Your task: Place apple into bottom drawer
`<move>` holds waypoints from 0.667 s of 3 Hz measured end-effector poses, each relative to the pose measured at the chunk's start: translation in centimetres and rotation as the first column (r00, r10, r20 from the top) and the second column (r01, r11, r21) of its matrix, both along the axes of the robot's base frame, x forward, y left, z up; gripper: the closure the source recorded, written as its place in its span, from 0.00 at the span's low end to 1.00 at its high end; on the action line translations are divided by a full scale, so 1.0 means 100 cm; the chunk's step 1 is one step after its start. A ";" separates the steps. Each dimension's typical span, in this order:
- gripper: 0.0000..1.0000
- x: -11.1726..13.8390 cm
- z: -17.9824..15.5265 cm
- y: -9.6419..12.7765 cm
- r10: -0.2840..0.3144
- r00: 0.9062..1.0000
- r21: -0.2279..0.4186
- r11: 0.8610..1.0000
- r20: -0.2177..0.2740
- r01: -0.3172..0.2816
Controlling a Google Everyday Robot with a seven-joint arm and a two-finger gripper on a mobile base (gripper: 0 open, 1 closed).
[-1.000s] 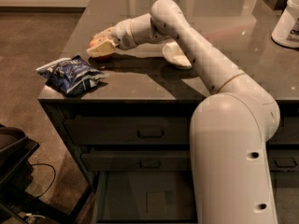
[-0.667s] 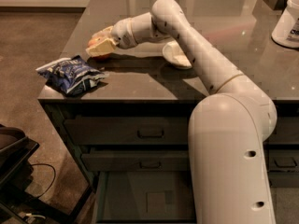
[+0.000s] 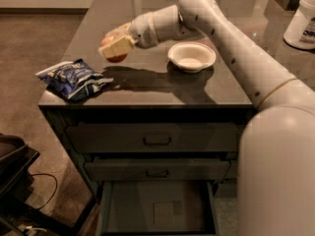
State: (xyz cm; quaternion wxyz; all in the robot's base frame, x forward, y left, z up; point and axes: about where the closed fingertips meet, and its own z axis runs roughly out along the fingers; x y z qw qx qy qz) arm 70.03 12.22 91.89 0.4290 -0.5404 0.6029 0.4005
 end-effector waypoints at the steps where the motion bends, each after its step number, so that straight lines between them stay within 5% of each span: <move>1: 1.00 -0.043 0.015 -0.024 -0.053 0.998 0.003 0.999 -0.026 0.053; 2: 1.00 -0.088 0.015 -0.034 -0.093 0.994 0.011 0.996 -0.057 0.094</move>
Offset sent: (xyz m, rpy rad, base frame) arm -0.1484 -0.0470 -0.0038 0.0079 0.1229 -0.1432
